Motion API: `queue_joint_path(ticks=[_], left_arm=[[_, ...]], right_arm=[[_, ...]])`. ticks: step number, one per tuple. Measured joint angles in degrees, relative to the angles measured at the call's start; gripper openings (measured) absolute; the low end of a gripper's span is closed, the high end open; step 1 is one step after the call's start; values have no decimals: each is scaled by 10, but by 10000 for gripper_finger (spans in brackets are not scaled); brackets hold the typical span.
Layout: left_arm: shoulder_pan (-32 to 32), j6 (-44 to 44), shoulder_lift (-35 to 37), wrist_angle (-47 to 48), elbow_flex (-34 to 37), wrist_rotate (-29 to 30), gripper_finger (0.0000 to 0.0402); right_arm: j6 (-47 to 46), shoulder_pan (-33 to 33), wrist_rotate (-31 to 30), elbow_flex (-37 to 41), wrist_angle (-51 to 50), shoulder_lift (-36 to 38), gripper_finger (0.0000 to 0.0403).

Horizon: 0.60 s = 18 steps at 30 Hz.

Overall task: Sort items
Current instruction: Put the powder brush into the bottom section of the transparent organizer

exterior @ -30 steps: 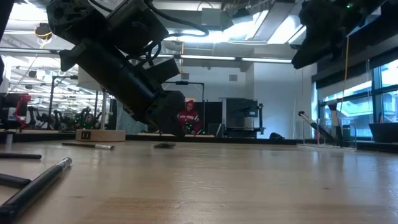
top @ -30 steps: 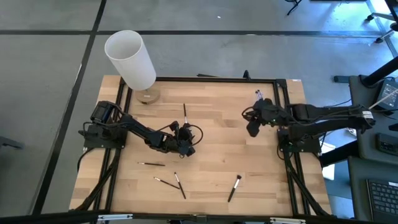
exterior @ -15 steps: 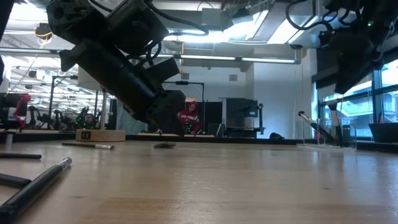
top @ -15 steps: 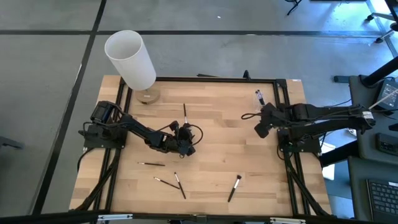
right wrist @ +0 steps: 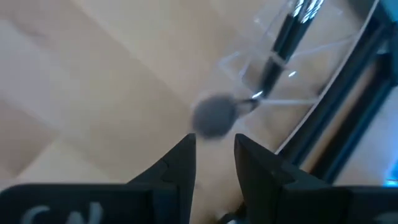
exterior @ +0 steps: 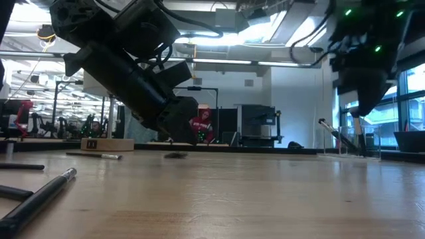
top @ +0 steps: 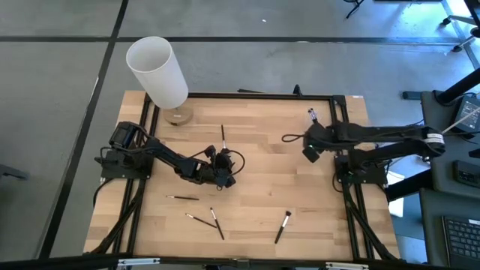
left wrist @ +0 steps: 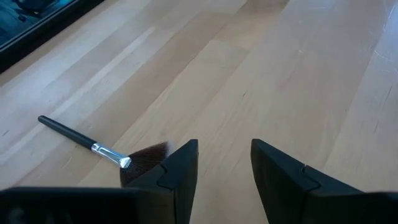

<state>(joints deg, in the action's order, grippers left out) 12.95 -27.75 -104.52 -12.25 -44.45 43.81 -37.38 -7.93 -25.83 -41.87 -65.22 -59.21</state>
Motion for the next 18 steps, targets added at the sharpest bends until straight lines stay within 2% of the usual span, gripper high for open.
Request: queue_joint_path(ticks=[4, 8, 13, 18], left_arm=[[-10, 9, 0, 0, 0, 0, 143], [-20, 10, 0, 0, 0, -13, 143], [-21, 10, 0, 0, 0, -28, 143], [-16, 5, 0, 0, 0, -30, 143]], right_arm=[[74, -55, -32, 0, 48, -48, 109], [123, -112, -21, -15, 87, -80, 109], [169, -136, -21, -46, 122, -87, 91], [223, -146, -86, -87, 152, -86, 59]])
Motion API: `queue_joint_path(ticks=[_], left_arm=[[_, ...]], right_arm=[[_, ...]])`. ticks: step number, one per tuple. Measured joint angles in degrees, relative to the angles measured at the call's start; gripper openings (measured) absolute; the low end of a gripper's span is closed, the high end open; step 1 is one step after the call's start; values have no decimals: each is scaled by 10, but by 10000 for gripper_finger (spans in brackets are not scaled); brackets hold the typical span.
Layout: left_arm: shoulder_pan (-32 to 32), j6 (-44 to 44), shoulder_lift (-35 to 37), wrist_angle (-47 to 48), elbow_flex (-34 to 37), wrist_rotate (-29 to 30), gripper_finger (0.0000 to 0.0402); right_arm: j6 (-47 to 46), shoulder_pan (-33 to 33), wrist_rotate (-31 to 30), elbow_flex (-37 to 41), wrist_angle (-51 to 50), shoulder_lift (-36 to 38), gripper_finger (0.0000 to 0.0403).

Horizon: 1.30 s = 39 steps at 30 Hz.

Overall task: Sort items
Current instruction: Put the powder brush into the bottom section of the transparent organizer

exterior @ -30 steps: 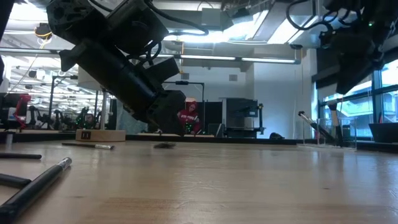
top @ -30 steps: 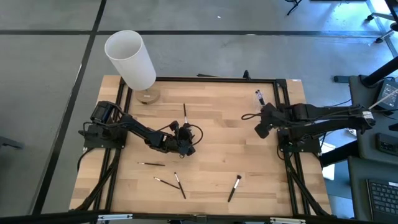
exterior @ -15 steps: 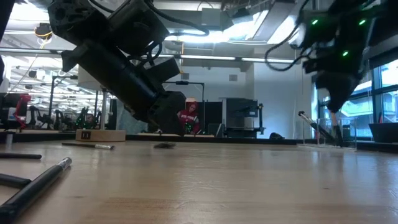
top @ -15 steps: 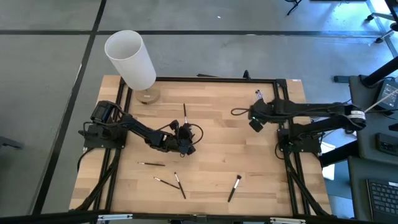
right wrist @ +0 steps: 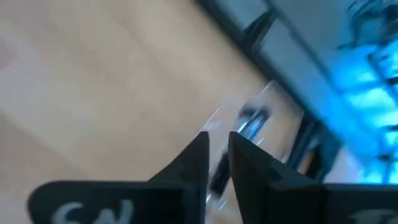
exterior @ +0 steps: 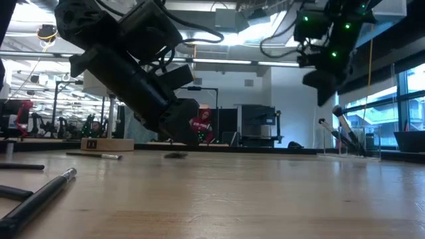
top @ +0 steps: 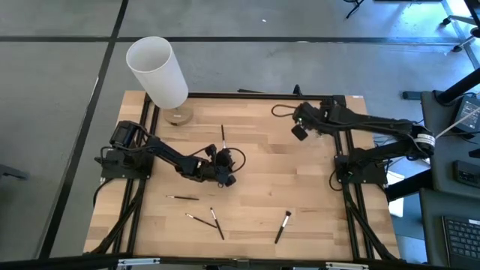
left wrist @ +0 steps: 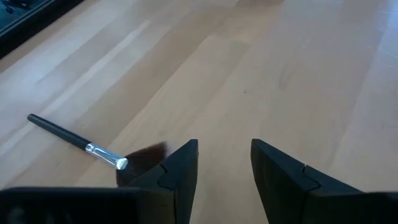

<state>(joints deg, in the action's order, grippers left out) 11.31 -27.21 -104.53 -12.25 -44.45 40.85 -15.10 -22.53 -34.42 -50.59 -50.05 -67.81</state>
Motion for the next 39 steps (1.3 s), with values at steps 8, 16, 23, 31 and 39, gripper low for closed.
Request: queue_joint_path(ticks=[8, 16, 23, 31, 39], left_arm=[[7, -5, 0, 0, 0, 7, 143], [11, -15, 0, 5, 0, 10, 143], [23, -27, 0, 5, 0, 10, 143], [38, -36, 0, -1, 0, 15, 143], [38, -35, 0, -12, 0, 4, 143]], right_arm=[[58, -26, -1, -33, 0, 0, 7], [78, 20, 227, -60, 77, 1, 13], [7, 169, 284, -60, 81, -17, 6], [-266, 319, 250, -60, 84, -47, 8], [-512, 372, 343, -60, 79, -116, 56]])
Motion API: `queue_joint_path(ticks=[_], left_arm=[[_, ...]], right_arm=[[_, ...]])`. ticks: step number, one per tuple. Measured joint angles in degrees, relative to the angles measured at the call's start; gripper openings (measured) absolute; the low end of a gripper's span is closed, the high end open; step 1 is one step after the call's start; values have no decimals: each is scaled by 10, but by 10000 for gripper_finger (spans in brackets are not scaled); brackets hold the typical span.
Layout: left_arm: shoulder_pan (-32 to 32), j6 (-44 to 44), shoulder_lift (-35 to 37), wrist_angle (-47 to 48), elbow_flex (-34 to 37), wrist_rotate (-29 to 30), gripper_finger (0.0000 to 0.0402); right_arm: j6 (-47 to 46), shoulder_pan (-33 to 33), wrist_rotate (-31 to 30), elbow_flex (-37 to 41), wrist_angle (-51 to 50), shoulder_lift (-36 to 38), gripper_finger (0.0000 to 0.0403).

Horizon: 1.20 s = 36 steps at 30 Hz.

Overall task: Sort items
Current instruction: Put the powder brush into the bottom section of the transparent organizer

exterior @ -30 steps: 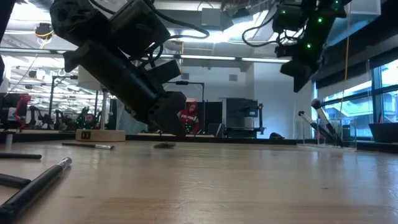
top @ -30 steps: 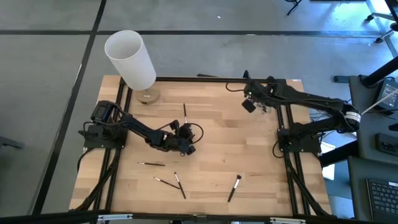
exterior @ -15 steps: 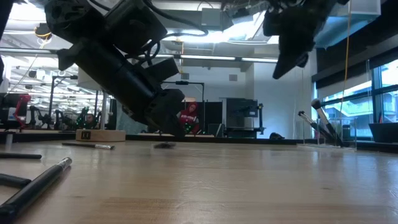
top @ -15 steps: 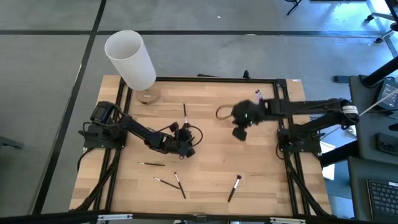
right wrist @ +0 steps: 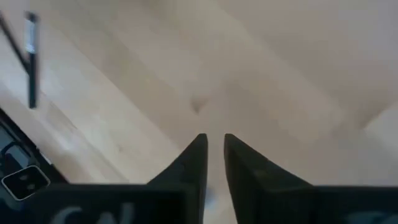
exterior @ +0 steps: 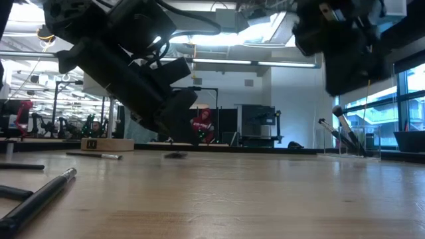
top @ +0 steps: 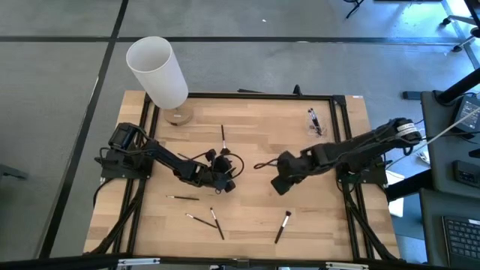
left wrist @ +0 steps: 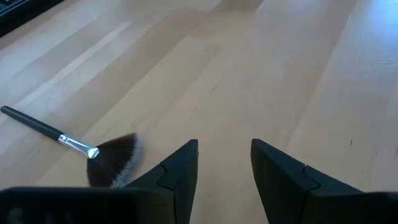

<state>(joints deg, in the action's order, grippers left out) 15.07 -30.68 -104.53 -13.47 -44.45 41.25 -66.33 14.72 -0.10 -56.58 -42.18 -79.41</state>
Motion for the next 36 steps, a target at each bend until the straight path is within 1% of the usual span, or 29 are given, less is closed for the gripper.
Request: queue_joint_path(ticks=[7, 13, 19, 23, 25, 28, 32, 36], left_arm=[[2, 6, 0, -24, 0, -16, 143], [14, 32, 0, -29, 0, -19, 143], [34, 34, 0, -30, 0, -19, 143], [49, 34, 0, -30, 0, -19, 143], [56, 34, 0, -30, 0, -19, 143], [67, 26, 0, -30, 0, -14, 143], [86, 12, 0, -30, 0, -5, 143], [111, -5, 0, -24, 0, 11, 143]], right_arm=[[-134, 28, 63, 0, 6, -71, 84], [-234, 60, 119, 0, 35, -90, 110], [-338, 121, 122, 0, 42, -93, 158], [-436, 158, 96, 0, 64, -106, 190], [-463, 169, 87, 0, 82, -123, 202], [-485, 177, 83, 0, 125, -150, 213], [-489, 182, 92, 0, 170, -186, 216], [-495, 187, 109, 0, 185, -217, 216]])
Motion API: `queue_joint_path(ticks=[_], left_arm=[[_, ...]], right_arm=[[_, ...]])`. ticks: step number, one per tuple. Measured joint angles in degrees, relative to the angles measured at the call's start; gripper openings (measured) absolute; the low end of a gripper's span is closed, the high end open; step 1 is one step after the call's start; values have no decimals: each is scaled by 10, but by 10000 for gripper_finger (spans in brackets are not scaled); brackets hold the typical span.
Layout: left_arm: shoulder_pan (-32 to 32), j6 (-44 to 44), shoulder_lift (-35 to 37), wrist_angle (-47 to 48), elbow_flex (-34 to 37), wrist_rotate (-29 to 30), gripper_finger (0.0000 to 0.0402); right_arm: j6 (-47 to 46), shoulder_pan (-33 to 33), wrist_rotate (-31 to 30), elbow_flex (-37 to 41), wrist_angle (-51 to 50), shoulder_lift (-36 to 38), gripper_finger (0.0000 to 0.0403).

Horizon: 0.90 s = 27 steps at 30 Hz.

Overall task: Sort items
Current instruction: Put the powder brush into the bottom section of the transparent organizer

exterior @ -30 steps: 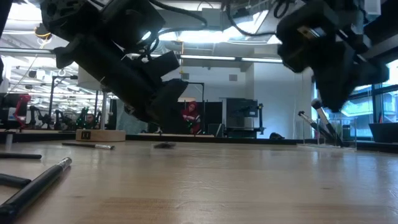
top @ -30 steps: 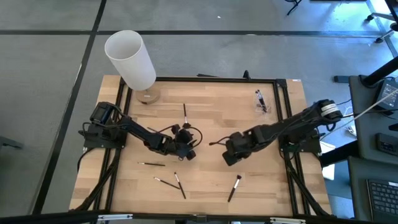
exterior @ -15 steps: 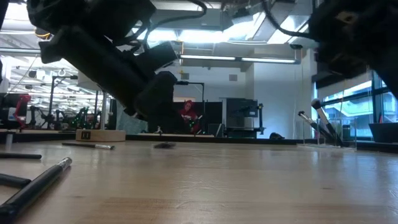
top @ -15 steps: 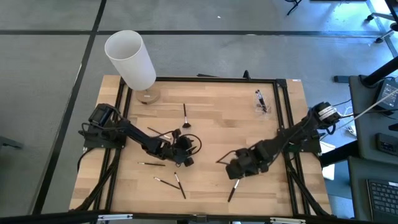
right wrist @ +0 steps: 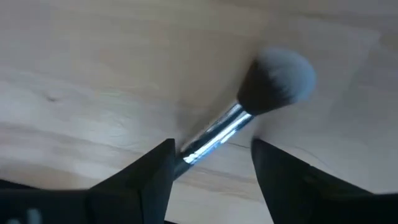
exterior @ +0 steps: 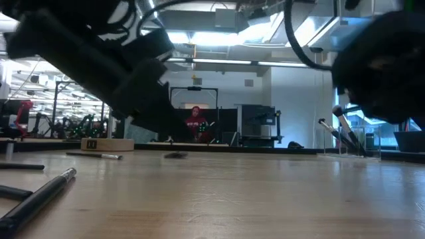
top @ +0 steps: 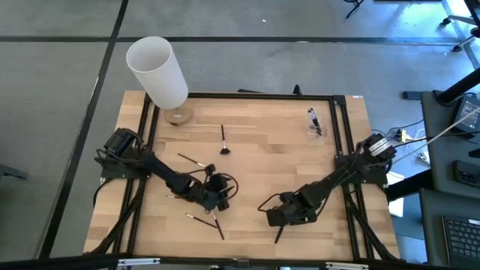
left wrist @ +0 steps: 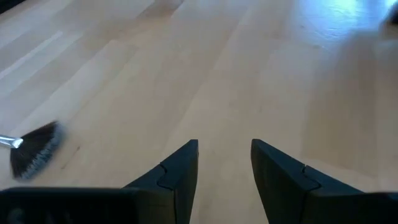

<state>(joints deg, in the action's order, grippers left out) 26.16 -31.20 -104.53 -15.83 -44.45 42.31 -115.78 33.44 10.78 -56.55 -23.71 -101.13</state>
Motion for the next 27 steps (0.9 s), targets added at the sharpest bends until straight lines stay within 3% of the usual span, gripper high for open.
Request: queue_joint_path(ticks=[7, 17, 21, 23, 27], left_arm=[[37, -33, 0, 22, 0, 39, 143], [47, -53, 0, 28, 0, 61, 143], [47, -53, 0, 28, 0, 61, 143], [46, -53, 0, 28, 0, 62, 143], [45, -51, 0, 28, 0, 63, 143]], right_arm=[[57, -7, 37, -2, -18, -24, 183], [196, -49, 56, -2, -68, -23, 44], [240, -65, 55, -2, -90, -23, 40], [259, -74, 40, -1, -95, -21, 40], [301, -92, -73, 1, -86, 3, 57]])
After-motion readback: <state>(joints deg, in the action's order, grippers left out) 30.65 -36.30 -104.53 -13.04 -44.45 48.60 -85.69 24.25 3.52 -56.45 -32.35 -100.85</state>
